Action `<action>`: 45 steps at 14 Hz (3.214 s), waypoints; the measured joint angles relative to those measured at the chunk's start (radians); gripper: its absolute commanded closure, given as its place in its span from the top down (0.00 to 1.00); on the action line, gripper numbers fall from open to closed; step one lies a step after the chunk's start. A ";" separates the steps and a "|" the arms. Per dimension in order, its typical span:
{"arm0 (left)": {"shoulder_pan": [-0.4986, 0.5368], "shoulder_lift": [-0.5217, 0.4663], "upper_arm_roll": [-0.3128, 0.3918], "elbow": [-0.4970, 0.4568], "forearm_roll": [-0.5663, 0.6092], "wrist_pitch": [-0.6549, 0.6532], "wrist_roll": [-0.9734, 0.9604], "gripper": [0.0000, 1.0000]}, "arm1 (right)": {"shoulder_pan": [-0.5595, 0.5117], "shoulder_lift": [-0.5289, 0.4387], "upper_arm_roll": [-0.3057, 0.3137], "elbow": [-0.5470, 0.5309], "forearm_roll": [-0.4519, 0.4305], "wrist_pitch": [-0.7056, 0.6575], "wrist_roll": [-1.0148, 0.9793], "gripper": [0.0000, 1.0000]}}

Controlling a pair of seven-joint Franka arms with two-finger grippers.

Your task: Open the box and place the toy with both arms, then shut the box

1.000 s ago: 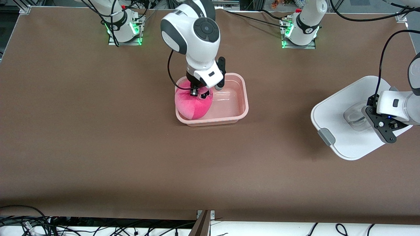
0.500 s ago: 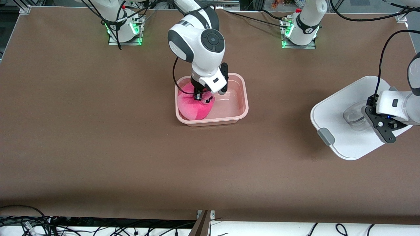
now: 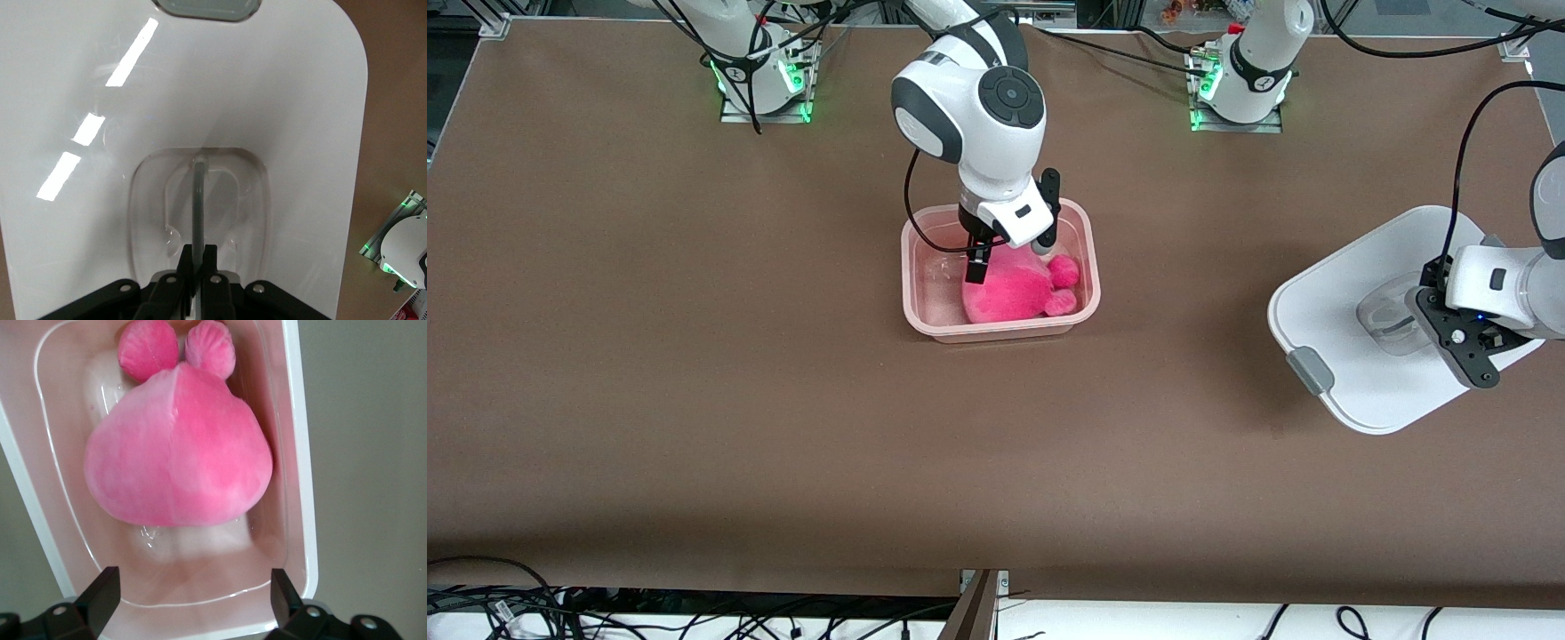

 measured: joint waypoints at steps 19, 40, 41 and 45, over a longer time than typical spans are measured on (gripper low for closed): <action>-0.335 0.052 -0.123 -0.032 -0.075 0.003 -0.014 0.00 | -0.112 -0.087 -0.044 0.043 -0.001 -0.137 0.002 1.00; -0.768 0.232 -0.120 -0.017 -0.113 0.356 -0.478 0.00 | -0.494 -0.280 -0.303 0.100 0.296 -0.367 -0.124 1.00; -0.767 0.235 -0.117 -0.013 -0.113 0.356 -0.479 0.00 | -0.494 -0.280 -0.324 0.098 0.306 -0.371 -0.143 1.00; -0.764 0.238 -0.108 0.002 -0.113 0.356 -0.478 0.00 | -0.495 -0.280 -0.393 0.088 0.362 -0.380 -0.165 1.00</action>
